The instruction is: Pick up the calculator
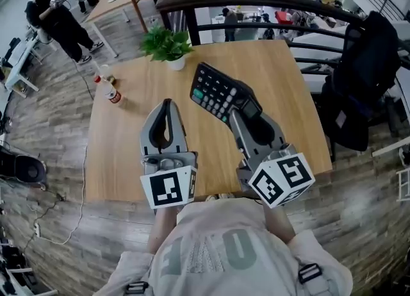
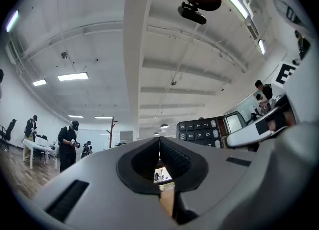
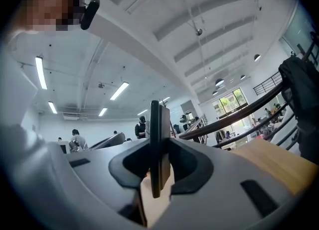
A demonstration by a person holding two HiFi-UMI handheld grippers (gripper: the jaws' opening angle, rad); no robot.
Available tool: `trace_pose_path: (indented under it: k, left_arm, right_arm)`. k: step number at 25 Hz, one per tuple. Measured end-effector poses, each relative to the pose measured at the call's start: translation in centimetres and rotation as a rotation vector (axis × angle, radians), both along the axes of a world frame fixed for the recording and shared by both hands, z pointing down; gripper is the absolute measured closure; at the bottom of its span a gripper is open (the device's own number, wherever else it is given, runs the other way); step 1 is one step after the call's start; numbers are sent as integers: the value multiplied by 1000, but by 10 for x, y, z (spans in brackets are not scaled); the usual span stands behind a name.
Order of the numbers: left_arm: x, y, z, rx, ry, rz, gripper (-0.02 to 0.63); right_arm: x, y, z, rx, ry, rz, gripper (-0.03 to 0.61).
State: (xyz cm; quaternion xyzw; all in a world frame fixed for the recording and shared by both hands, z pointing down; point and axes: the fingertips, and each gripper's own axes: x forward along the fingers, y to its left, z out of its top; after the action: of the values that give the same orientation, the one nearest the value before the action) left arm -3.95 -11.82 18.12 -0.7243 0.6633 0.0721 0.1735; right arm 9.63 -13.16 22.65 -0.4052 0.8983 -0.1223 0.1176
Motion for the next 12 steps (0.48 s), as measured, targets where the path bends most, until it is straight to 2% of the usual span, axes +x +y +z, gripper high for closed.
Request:
trace_pose_path:
  k: [5, 12]
  left_arm:
    - [11, -4, -2, 8, -6, 34, 604]
    - [9, -6, 1, 3, 2, 33, 604]
  right_arm:
    - [-2, 4, 10, -6, 39, 15, 479]
    - [4, -1, 11, -17, 35, 31, 479]
